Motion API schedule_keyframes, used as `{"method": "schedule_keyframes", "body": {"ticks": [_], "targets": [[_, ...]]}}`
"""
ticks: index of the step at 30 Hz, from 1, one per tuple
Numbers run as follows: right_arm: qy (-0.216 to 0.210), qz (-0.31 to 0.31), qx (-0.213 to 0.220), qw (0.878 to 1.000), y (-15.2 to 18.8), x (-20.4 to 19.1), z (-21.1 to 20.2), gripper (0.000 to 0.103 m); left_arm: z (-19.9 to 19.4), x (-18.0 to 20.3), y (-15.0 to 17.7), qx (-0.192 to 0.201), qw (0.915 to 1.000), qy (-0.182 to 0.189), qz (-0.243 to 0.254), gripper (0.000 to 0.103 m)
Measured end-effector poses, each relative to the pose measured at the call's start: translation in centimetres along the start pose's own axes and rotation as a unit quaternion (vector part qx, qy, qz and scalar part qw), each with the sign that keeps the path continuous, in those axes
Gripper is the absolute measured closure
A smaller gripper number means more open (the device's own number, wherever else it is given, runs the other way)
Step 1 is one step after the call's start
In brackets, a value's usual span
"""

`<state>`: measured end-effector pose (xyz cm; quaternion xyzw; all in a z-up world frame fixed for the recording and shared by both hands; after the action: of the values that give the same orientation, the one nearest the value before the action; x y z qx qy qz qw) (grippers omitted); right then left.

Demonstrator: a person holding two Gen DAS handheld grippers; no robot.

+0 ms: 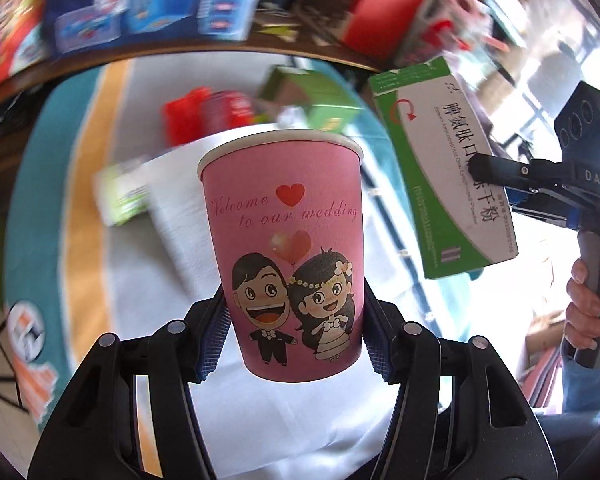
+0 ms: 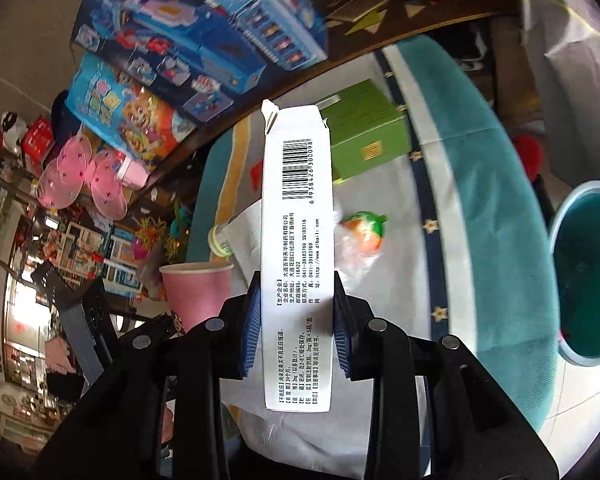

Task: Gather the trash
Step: 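Lift and carry the cup and medicine box over the teal bin, then open both tools to drop the cup and box into the bin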

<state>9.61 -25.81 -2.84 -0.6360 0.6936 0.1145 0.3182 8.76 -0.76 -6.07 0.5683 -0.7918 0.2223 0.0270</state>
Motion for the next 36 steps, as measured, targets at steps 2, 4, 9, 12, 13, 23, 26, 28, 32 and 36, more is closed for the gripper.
{"method": "schedule_keyframes", "body": {"ticks": [2, 4, 9, 12, 13, 23, 26, 28, 32, 36], "targets": [[0.015, 0.029, 0.032, 0.999, 0.1, 3.3, -2.6, 0.073, 0.9, 2.4, -1.3, -0.006, 0.9998, 0.007, 0.019, 0.044], [0.027, 0.059, 0.057, 0.996, 0.2, 6.0, -4.5, 0.073, 1.9, 4.7, -2.7, -0.011, 0.9991, 0.011, 0.039, 0.044], [0.071, 0.127, 0.113, 0.983, 1.5, 13.2, -8.7, 0.073, 4.6, 10.7, -5.7, -0.028, 0.9948, 0.021, 0.095, 0.044], [0.09, 0.161, 0.131, 0.974, 2.3, 16.8, -9.9, 0.073, 6.4, 14.0, -6.9, -0.041, 0.9911, 0.022, 0.124, 0.044], [0.094, 0.17, 0.135, 0.972, 2.6, 17.9, -10.1, 0.073, 6.8, 14.8, -7.2, -0.045, 0.9902, 0.021, 0.13, 0.044], [0.115, 0.226, 0.126, 0.959, 4.2, 26.2, -9.9, 0.073, 12.5, 21.9, -8.5, -0.099, 0.9804, 0.01, 0.17, 0.043], [0.121, 0.233, 0.121, 0.957, 4.6, 28.1, -9.9, 0.073, 14.0, 23.5, -8.9, -0.111, 0.9783, 0.009, 0.175, 0.043], [0.131, 0.236, 0.12, 0.955, 4.6, 28.8, -9.8, 0.073, 15.0, 24.3, -9.3, -0.12, 0.9768, 0.009, 0.178, 0.043], [0.135, 0.235, 0.11, 0.956, 4.8, 30.0, -9.2, 0.069, 16.6, 25.8, -9.7, -0.13, 0.9738, 0.009, 0.187, 0.043], [0.125, 0.23, 0.095, 0.961, 4.2, 30.2, -8.2, 0.061, 18.0, 26.6, -10.0, -0.143, 0.9726, 0.011, 0.183, 0.043]]}}
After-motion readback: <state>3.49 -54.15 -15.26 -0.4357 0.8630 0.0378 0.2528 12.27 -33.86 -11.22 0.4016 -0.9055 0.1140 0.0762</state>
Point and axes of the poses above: each gripper's, at about its wrist camera, not at the fingertips, and z roughly the way its jaws point, x to its right, y to its underside, the point moved 3 cm from there along z, roughly the way its jaws point, and after that the axes turned 11 degrees about -x, right-handed, at the moved point
